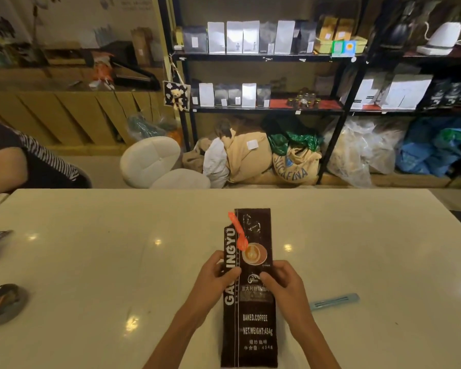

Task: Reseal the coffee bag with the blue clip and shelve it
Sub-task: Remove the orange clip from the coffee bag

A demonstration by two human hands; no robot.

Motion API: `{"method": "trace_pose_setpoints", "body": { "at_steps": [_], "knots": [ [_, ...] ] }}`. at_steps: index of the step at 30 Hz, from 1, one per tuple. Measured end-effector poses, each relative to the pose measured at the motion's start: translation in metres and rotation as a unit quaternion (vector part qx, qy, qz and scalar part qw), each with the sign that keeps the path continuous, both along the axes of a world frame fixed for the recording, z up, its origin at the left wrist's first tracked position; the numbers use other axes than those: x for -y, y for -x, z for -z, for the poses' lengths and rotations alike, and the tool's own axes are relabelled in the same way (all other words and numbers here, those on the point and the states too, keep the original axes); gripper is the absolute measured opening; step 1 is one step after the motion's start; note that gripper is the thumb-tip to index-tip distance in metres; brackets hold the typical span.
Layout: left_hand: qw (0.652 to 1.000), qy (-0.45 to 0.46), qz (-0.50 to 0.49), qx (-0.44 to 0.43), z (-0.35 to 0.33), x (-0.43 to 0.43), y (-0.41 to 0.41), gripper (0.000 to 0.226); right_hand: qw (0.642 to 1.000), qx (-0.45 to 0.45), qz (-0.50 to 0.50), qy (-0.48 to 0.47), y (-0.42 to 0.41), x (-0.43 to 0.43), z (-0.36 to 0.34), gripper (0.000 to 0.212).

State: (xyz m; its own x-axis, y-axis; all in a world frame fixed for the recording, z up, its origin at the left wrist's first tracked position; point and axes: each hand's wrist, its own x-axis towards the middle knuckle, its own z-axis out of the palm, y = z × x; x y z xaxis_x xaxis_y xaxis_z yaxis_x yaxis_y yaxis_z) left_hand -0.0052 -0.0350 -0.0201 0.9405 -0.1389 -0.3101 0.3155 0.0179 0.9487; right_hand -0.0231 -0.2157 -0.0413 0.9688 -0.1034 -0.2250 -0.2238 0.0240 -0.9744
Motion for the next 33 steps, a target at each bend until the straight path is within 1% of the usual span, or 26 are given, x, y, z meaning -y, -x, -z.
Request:
{"method": "trace_pose_setpoints", "body": {
  "at_steps": [3, 6, 10, 15, 19, 22, 26, 31, 33],
  "knots": [
    [0.999, -0.011, -0.032, 0.037, -0.008, -0.001, -0.007, 0.013, 0.999, 0.031, 0.019, 0.005, -0.003, 0.002, -0.009, 0.011],
    [0.995, 0.000, -0.039, 0.087, -0.018, 0.001, -0.008, 0.008, 0.996, 0.076, 0.032, 0.022, -0.004, 0.003, -0.018, 0.010],
    [0.991, 0.016, -0.052, 0.126, -0.026, 0.004, -0.009, 0.016, 0.990, 0.123, 0.051, 0.043, -0.005, -0.002, -0.023, 0.011],
    [0.988, 0.015, 0.009, 0.156, -0.028, 0.005, -0.006, 0.014, 0.990, 0.137, 0.042, 0.010, -0.002, -0.001, -0.028, 0.012],
    [0.988, 0.015, 0.003, 0.155, -0.024, 0.009, -0.002, 0.016, 0.989, 0.142, 0.031, 0.006, 0.002, 0.003, -0.027, 0.013],
    [0.986, 0.012, -0.028, 0.162, -0.019, 0.010, 0.000, 0.019, 0.987, 0.153, 0.031, 0.035, 0.004, 0.000, -0.023, 0.011],
    [0.987, 0.012, -0.036, 0.157, -0.014, 0.011, 0.001, 0.020, 0.985, 0.160, 0.044, 0.040, 0.004, -0.001, -0.014, 0.010],
    [0.986, 0.027, -0.055, 0.153, -0.011, 0.018, -0.014, 0.009, 0.989, 0.137, 0.048, 0.037, -0.007, -0.002, -0.009, 0.017],
    [0.989, 0.039, -0.061, 0.130, -0.009, 0.020, -0.020, 0.007, 0.990, 0.118, 0.051, 0.051, -0.013, 0.000, -0.009, 0.018]
  ]
}}
